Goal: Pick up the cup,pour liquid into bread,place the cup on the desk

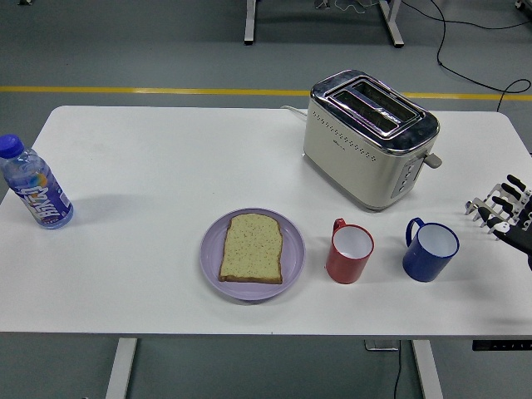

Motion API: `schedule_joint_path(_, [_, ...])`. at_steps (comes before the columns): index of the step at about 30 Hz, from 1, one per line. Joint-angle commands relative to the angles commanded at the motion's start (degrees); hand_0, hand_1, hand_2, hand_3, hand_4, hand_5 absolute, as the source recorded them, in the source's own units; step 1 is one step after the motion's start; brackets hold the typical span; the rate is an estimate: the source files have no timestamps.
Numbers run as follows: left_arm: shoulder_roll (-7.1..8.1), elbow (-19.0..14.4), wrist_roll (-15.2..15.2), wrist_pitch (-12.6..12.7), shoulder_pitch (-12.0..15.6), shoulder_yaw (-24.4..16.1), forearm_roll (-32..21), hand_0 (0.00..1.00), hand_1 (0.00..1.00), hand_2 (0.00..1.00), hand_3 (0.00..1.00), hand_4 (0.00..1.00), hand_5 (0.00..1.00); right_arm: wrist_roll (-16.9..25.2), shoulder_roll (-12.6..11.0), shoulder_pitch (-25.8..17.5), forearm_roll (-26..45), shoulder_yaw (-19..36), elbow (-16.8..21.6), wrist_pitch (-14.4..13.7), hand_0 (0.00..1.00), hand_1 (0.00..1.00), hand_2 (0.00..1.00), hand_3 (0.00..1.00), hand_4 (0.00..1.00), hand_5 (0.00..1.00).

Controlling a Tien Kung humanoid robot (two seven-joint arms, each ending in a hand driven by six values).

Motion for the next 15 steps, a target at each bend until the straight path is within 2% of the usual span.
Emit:
schedule_joint_path(5, [-0.05,-0.01,0.18,0.06,0.17,-0.44,0.63,0.69,0.756,0.773,0.611,0.396,0.998,1.98,0.05,-0.88,0.08,-1.98,0.75,-2.11,0.998,0.87,0.959,0.963,0.854,0.128])
schedule_joint_path(6, [-0.05,-0.02,0.21,0.07,0.19,-0.49,0.73,0.69,0.756,0.773,0.611,0.396,0.998,2.3,0.08,-1.04,0.0,-2.35,0.85,-2.36,0.998,0.883,0.965,0.977,0.88,0.164])
schedule_joint_path(15, [0.04,-0.1,0.28,0.01,0.23,-0.18,0.64,0.69,0.756,0.773,0.611,0.396,0.998,6.24,1.27,-2.48,-0.97,-6.81,0.32,-4.42,0.998,0.882,0.966,0.982,0.889,0.17])
